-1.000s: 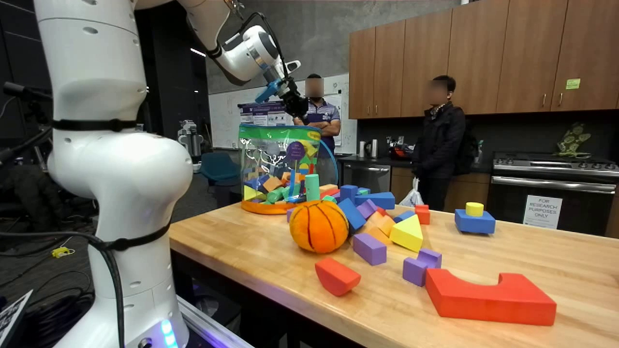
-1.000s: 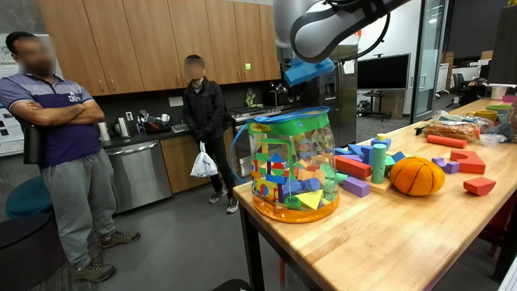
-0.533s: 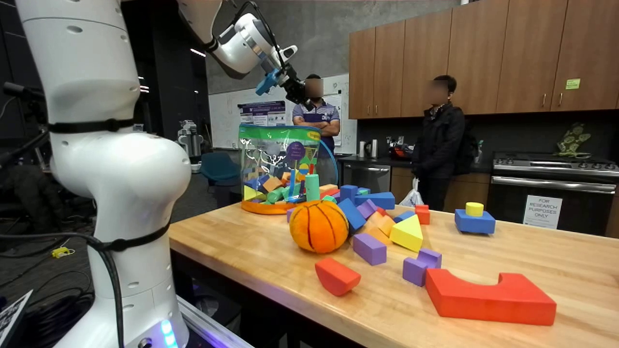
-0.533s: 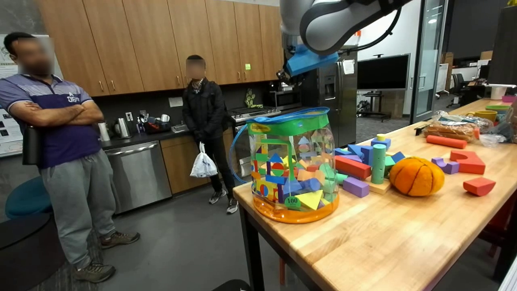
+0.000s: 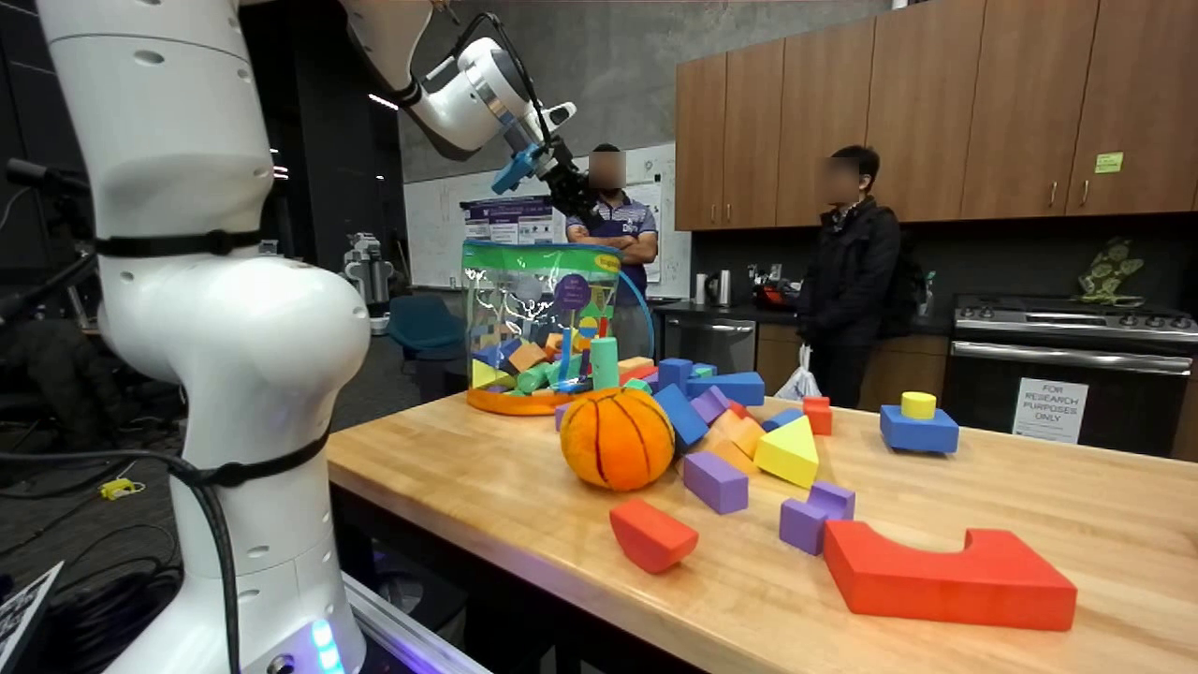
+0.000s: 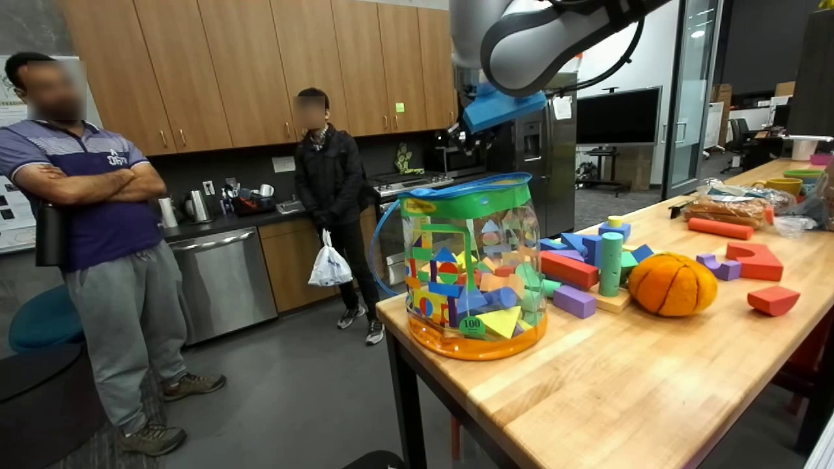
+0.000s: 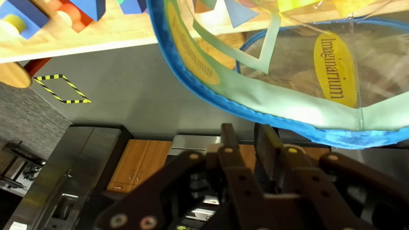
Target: Shift one block from the bag to the table
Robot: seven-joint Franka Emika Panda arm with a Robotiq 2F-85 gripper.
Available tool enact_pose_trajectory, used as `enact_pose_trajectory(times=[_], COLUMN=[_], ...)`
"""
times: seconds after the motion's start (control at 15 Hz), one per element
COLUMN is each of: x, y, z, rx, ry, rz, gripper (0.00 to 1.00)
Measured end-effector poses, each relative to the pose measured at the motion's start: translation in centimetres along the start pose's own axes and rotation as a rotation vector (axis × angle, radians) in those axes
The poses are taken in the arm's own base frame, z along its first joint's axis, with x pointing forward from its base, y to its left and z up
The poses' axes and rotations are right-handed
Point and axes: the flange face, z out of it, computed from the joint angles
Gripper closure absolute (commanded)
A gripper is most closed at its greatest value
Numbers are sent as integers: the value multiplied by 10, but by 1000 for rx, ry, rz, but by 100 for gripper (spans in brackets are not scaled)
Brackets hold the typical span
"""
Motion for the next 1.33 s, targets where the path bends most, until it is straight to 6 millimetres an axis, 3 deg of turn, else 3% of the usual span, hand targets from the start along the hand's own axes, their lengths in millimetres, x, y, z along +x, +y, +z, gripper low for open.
enact_pose_trajectory(times=[0.53, 1.0, 1.33], x=[-9, -23, -25], y=[-24, -55, -65], z=[14, 35, 51], rx=[7, 89, 91], ry=[-27, -137, -212], rz=[-64, -169, -219], gripper=[1, 0, 0])
